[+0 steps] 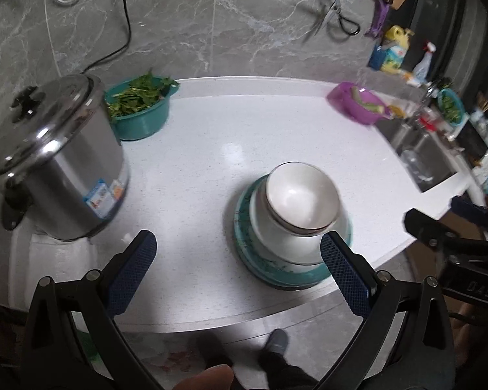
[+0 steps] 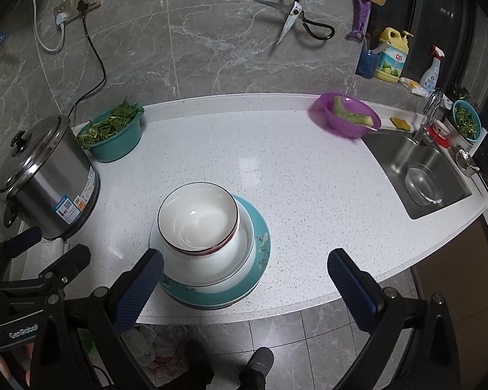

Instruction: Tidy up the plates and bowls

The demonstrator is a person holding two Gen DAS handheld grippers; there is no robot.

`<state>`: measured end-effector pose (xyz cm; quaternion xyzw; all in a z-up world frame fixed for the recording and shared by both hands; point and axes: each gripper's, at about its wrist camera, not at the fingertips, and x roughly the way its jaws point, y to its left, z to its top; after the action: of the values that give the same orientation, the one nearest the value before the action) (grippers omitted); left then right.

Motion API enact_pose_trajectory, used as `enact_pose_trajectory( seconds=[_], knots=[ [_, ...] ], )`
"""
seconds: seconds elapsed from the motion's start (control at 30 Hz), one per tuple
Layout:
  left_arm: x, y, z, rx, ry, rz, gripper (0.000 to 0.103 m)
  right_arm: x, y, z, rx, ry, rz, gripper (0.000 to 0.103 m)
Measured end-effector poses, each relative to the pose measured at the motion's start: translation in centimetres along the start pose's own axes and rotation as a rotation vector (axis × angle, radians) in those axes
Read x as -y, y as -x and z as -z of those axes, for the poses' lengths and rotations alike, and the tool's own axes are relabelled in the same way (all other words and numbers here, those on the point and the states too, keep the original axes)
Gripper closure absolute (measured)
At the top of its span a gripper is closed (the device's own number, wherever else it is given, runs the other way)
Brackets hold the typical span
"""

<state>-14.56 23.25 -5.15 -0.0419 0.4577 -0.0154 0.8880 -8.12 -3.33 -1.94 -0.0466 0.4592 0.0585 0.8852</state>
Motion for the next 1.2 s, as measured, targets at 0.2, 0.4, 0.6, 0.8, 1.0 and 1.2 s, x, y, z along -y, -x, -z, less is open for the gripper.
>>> enact_pose_trajectory(
  seconds=[0.2,0.4,0.6,0.8,1.0,1.2],
  knots=[
    [1.0,-0.2,-0.1,-0.003,-0.034,-0.038,0.001,0.2,0.0,-0.2,-0.001,-0.006,-0.006,0.0],
    [1.4,-0.1,-0.3,0.013,-0.038,-0.014,0.001,0.3,-0.2,-0.2,-0.002,-0.005,-0.003,0.0],
    [1.4,0.0,-0.4,0.017,-0.032,-0.013,0.001,0.3,-0.1,-0.2,-0.001,-0.006,-0.004,0.0],
    [1.7,0.0,-0.3,0.019,-0.036,-0.023,0.001,0.3,-0.2,-0.2,-0.003,-0.007,-0.004,0.0],
    [1.9,0.0,-0.2,0.018,-0.05,-0.041,0.001,0.6,-0.5,0.0,-0.009,-0.01,-0.003,0.0],
    [2.0,-0.4,-0.1,0.0,-0.049,-0.064,0.001,0.6,-0.6,0.1,-0.01,-0.01,0.003,0.0]
  ],
)
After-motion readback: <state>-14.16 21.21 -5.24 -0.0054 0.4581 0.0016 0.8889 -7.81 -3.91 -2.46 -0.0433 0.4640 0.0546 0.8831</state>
